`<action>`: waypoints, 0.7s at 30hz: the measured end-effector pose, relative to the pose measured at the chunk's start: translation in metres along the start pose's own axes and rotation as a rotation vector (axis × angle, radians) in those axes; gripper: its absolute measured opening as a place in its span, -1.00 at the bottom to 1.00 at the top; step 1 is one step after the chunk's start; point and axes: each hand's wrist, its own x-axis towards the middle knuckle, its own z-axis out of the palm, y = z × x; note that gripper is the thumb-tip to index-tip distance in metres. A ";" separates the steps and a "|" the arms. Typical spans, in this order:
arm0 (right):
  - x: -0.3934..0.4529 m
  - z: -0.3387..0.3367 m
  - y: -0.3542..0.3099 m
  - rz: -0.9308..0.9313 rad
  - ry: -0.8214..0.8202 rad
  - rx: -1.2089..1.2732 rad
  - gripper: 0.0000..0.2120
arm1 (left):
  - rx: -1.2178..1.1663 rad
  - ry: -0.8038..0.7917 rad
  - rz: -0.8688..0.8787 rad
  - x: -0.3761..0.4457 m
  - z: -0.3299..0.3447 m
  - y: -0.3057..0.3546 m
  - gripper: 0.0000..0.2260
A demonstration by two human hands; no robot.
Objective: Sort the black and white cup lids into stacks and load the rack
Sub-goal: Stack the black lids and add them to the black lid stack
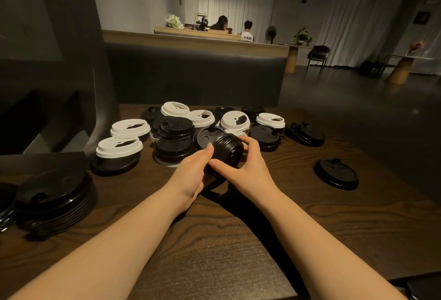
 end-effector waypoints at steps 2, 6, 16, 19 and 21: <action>-0.001 0.000 0.000 -0.006 0.018 -0.055 -0.20 | 0.054 0.011 0.001 0.001 -0.001 -0.002 -0.65; -0.002 -0.001 -0.001 -0.004 0.032 -0.114 -0.18 | 0.105 -0.040 0.016 -0.001 0.000 -0.004 -0.58; 0.003 -0.005 -0.006 0.145 -0.021 0.141 -0.46 | 0.310 -0.142 0.120 0.000 -0.008 -0.003 -0.79; 0.007 -0.008 -0.005 0.171 -0.044 0.297 -0.71 | 0.244 -0.052 0.107 0.005 -0.012 -0.001 -0.74; 0.010 -0.009 -0.002 0.157 -0.111 0.336 -0.78 | 0.172 -0.006 0.083 0.008 -0.013 0.001 -0.77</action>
